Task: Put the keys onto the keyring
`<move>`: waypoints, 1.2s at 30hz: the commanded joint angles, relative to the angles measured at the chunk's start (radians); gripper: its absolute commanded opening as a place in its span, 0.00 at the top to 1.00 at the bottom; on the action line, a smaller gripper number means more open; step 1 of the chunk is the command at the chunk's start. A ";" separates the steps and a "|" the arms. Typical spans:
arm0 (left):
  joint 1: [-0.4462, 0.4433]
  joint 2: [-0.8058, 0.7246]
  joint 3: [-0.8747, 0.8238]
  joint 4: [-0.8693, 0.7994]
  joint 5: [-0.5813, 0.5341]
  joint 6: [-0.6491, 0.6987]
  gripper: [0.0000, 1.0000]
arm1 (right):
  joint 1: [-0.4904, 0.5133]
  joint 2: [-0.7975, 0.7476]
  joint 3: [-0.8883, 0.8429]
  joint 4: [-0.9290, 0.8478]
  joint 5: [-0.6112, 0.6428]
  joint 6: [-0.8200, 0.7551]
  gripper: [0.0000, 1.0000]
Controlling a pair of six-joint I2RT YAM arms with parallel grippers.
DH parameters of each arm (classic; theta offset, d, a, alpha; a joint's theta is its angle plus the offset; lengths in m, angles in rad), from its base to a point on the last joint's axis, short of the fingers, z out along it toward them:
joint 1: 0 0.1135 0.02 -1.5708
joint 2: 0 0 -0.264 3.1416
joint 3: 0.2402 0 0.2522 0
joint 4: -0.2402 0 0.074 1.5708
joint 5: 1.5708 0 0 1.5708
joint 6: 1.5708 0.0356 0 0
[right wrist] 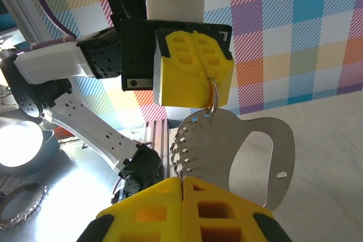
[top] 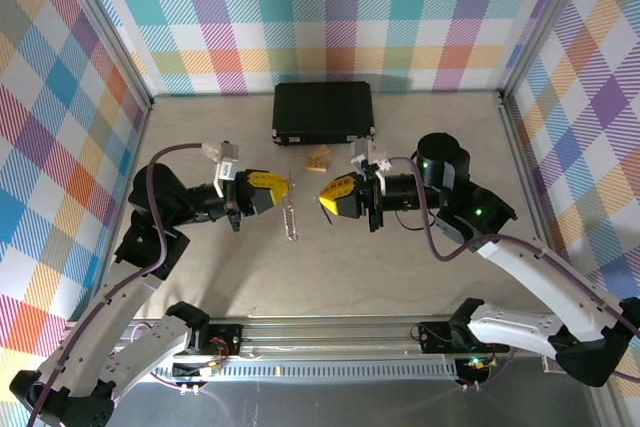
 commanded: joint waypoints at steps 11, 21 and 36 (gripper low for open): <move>0.012 0.021 0.033 0.167 0.071 -0.076 1.00 | 0.073 -0.018 0.020 0.140 0.186 0.009 1.00; 0.008 0.022 0.020 0.175 0.063 -0.074 1.00 | 0.095 -0.002 0.043 0.126 0.218 -0.004 1.00; -0.006 0.030 -0.006 0.140 0.045 -0.031 1.00 | 0.129 0.030 0.071 0.129 0.287 -0.028 1.00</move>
